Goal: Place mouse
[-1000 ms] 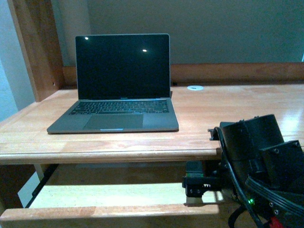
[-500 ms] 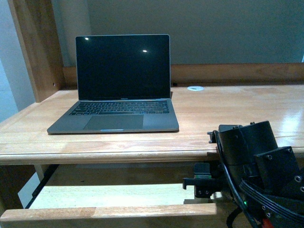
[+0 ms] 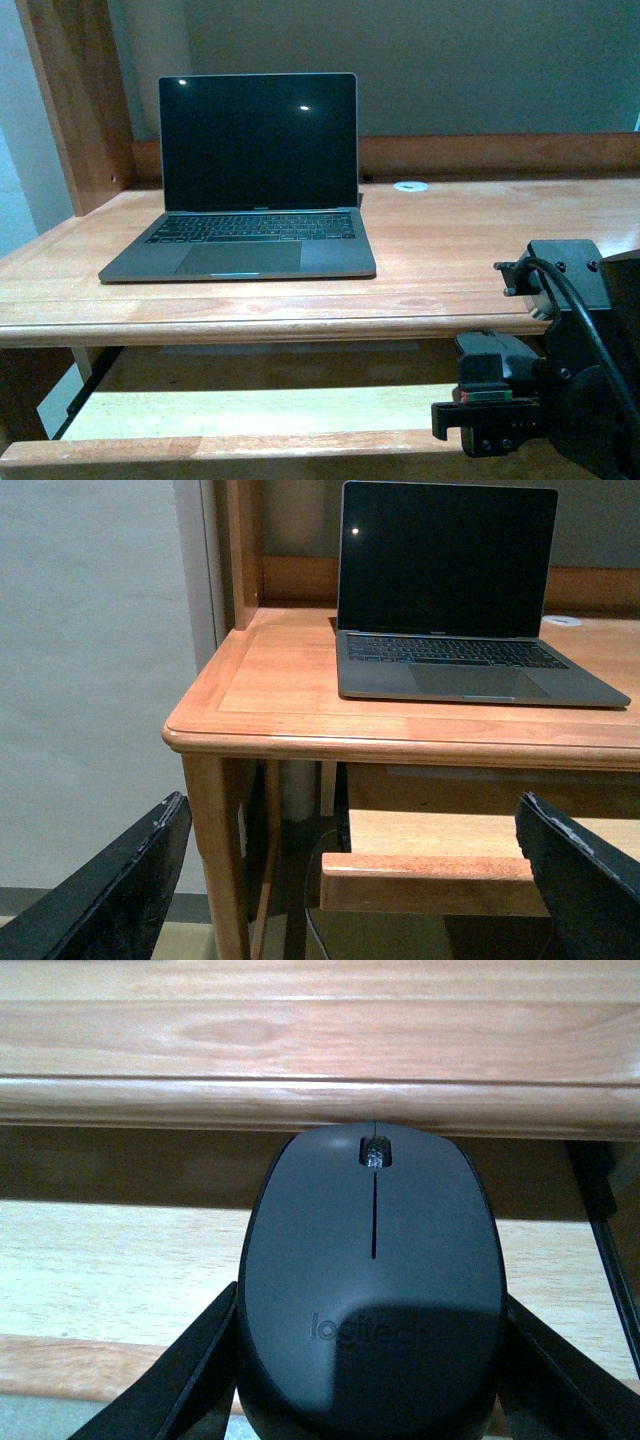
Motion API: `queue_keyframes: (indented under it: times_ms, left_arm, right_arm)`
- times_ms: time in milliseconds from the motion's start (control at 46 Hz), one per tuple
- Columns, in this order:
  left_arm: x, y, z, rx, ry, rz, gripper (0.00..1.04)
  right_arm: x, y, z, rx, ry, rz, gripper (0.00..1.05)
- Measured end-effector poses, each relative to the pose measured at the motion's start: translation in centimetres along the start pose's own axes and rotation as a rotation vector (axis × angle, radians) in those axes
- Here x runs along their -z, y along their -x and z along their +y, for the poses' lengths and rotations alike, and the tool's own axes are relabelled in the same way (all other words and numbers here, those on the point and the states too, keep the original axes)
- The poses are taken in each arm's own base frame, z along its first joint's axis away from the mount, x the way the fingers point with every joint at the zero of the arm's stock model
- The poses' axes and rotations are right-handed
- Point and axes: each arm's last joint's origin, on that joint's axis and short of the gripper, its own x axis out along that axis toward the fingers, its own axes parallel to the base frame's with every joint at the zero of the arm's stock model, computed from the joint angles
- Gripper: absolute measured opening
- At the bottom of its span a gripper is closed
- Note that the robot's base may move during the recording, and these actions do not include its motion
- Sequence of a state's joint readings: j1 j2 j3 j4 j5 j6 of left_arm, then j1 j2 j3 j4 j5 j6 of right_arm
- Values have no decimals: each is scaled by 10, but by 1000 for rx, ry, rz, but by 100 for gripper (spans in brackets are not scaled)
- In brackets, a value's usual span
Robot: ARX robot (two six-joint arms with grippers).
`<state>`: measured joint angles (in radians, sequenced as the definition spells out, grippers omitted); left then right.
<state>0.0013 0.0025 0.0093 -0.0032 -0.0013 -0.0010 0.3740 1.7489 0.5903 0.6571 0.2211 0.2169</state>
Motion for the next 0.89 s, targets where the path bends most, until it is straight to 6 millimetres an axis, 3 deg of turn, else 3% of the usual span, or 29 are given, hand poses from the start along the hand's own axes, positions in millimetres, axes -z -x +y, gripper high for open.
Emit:
queue_keyframes:
  times_ms: [152, 478, 891]
  left_arm:
    - [0, 0, 0, 0, 0, 0, 98]
    - [0, 0, 0, 0, 0, 0, 98]
    - [0, 0, 0, 0, 0, 0, 98]
  right_arm:
    - [-8, 24, 1, -23, -3, -54, 63]
    - [2, 49, -14, 108, -27, -92, 63]
    - [1, 49, -12, 102, -26, -97, 63]
